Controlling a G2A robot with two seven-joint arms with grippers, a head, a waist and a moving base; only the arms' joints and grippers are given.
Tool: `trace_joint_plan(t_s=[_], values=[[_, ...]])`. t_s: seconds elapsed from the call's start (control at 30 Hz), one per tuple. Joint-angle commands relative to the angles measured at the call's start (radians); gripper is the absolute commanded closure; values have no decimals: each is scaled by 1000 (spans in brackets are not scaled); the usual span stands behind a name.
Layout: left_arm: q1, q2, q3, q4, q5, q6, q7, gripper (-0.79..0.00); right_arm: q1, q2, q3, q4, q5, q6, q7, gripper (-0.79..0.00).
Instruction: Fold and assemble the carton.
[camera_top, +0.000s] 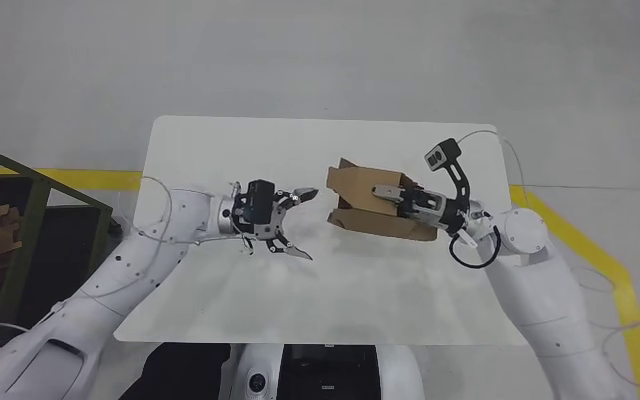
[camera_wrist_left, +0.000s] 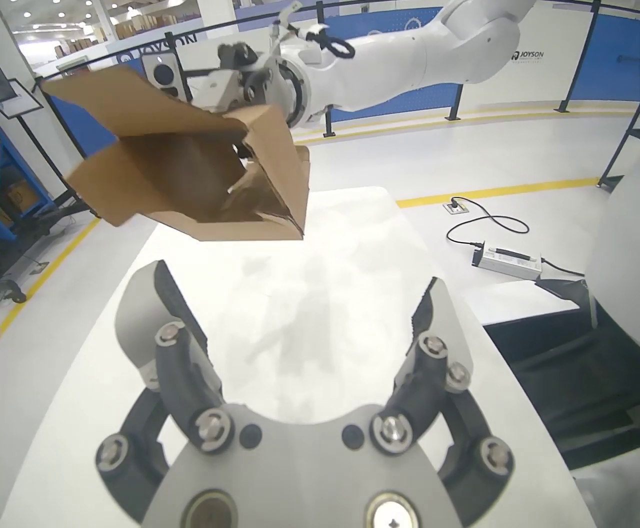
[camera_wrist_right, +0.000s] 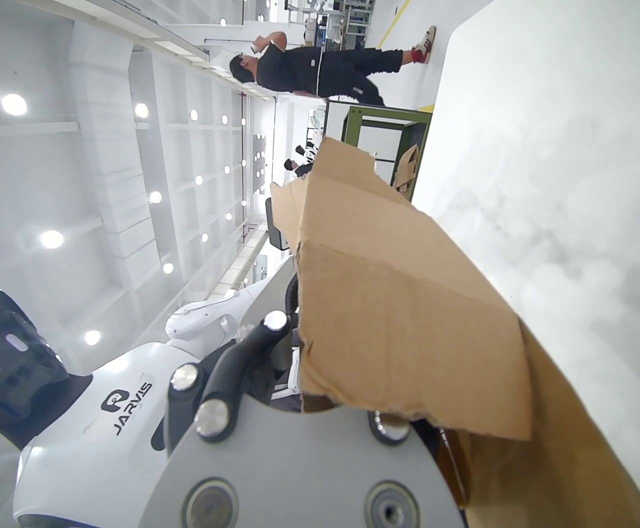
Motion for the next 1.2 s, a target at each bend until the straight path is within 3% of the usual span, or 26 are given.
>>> trace_joint_plan(t_s=[0.0, 0.57, 0.8, 1.0, 1.17], values=[[-7, -1, -10, 5, -16, 4, -11, -785, -1, 0, 4, 3, -1, -8, 0, 0], [15, -10, -32, -2, -107, 59, -72, -785, -19, 3, 19, -10, -18, -16, -29, 0], [22, -18, -18, -36, -123, 18, -141, -785, -13, -1, 6, -6, -19, -6, -51, 0], [-14, -39, 33, -45, -168, 0, -198, -785, -4, -6, -9, -4, -21, -14, -55, 0], [-97, -74, 104, -23, -247, 0, -282, -785, 0, -9, -20, -7, -23, -19, -54, 0]])
